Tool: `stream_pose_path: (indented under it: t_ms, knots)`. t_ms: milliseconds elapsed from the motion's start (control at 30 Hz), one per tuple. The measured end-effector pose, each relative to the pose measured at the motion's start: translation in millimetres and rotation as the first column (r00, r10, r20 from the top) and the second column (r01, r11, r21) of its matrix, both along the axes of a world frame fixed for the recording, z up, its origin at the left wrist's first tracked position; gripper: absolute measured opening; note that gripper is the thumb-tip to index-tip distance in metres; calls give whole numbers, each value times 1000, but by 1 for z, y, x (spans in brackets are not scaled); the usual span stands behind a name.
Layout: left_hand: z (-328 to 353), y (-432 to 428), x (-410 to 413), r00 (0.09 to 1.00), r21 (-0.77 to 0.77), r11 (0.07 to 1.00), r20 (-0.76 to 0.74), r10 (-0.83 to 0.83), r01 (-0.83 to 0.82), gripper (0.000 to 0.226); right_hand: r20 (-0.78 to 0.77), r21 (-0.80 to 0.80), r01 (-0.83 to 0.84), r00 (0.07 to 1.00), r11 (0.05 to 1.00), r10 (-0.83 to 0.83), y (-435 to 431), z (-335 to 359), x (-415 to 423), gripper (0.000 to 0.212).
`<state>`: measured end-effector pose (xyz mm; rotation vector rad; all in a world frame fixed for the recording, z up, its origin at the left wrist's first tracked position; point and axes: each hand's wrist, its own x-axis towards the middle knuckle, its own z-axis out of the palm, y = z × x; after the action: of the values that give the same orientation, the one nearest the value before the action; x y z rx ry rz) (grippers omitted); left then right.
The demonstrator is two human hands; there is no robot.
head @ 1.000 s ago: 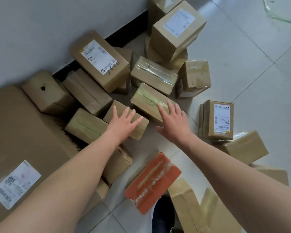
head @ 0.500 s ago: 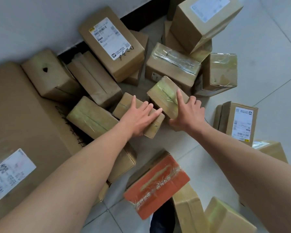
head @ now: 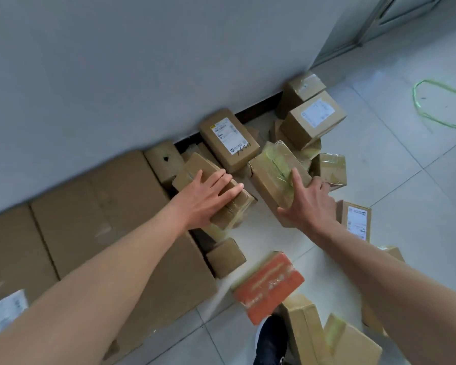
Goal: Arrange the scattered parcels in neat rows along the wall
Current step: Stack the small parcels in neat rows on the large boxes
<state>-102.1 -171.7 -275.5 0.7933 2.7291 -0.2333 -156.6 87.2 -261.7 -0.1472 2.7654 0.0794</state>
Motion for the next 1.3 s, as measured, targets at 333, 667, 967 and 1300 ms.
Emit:
stream_pose_path:
  t_ms: [333, 667, 967, 1300]
  knots:
    - [110, -251, 271, 971, -49, 971, -65, 231, -234, 92, 164, -129, -144, 973, 981, 164, -282, 89, 211, 109]
    - [137, -463, 624, 811, -32, 812, 40, 584, -583, 102, 315, -218, -419, 825, 882, 470, -540, 76, 491, 110]
    - [97, -557, 827, 675, -56, 680, 89, 733, -731, 103, 385, -253, -458, 761, 852, 523, -650, 32, 659, 106]
    - [11, -557, 887, 586, -24, 612, 261, 768, -791, 96, 327, -281, -613, 662, 738, 674, -683, -24, 675, 64]
